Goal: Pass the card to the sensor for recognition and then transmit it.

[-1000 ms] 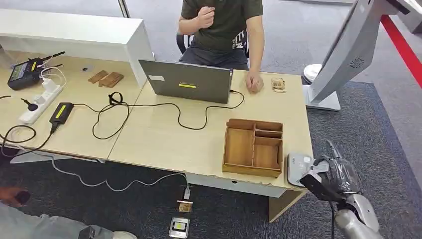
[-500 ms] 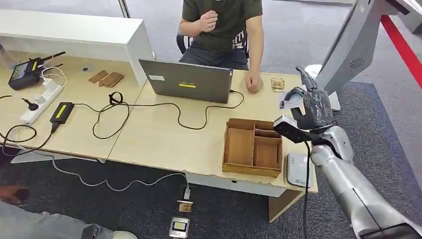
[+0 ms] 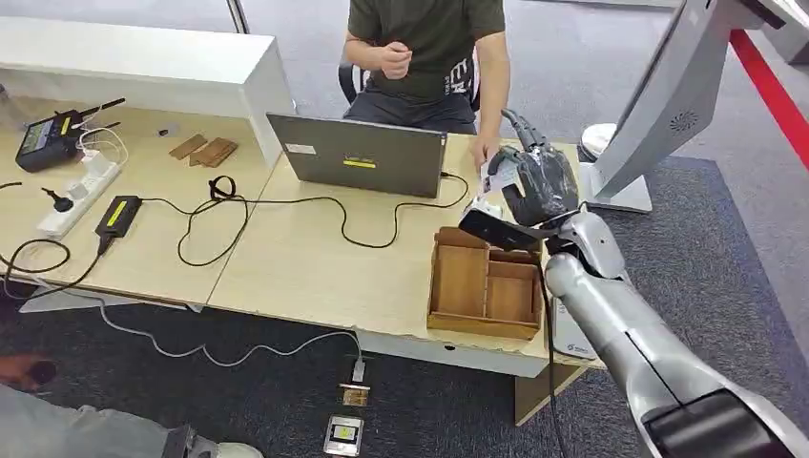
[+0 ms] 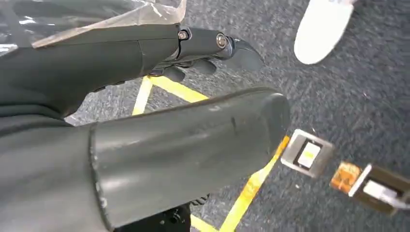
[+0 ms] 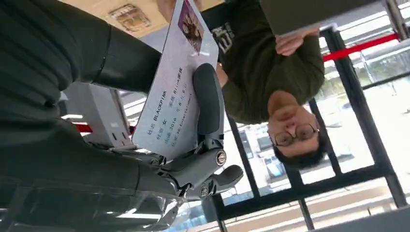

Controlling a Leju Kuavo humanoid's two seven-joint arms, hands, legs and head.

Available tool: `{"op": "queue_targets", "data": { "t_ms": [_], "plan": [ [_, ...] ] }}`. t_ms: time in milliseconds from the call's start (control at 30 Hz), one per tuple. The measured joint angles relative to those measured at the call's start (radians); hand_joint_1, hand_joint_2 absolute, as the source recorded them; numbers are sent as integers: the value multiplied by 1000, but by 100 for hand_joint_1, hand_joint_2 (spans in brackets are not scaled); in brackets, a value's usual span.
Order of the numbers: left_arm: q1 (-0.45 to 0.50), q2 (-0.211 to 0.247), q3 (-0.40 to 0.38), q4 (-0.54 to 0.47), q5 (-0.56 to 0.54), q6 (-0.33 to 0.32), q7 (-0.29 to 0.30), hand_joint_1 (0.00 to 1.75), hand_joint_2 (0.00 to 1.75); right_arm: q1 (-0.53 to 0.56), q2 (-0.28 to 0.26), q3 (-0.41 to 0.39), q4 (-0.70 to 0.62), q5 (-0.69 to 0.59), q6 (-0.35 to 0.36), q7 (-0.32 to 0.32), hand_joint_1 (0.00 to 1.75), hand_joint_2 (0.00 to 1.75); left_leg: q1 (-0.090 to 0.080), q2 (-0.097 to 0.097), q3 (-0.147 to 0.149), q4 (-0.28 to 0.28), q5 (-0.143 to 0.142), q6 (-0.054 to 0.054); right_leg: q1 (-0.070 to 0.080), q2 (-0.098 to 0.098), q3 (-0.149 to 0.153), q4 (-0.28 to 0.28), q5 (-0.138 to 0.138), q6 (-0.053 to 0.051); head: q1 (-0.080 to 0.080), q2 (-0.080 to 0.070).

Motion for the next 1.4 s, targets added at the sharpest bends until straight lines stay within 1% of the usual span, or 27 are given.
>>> {"op": "queue_targets", "data": {
  "t_ms": [233,433,567,900,1400],
  "plan": [
    [4,1,-23,0,-9,-13,-13,0,0,-11,-8,20,39,43,30,52,175,175,0,0,0,0,0,0,0,0,0,0,0,0,0,0],
    [7,2,-39,0,-10,-23,-18,0,0,-30,-21,35,64,116,63,109,175,175,0,0,0,0,0,0,0,0,0,0,0,0,0,0],
    [7,7,-47,0,-11,-40,-30,0,0,-58,-26,47,75,147,81,129,175,175,0,0,0,0,0,0,0,0,-1,0,0,0,0,0],
    [8,13,-62,0,-8,-38,-24,0,0,-116,-20,66,88,169,92,140,175,175,0,0,0,0,0,0,0,0,0,0,0,0,0,0],
    [7,13,-64,0,6,-27,-4,0,0,-120,-1,81,98,193,93,142,175,175,0,1,0,0,0,0,0,0,-1,0,0,0,0,0]
  ]
}}
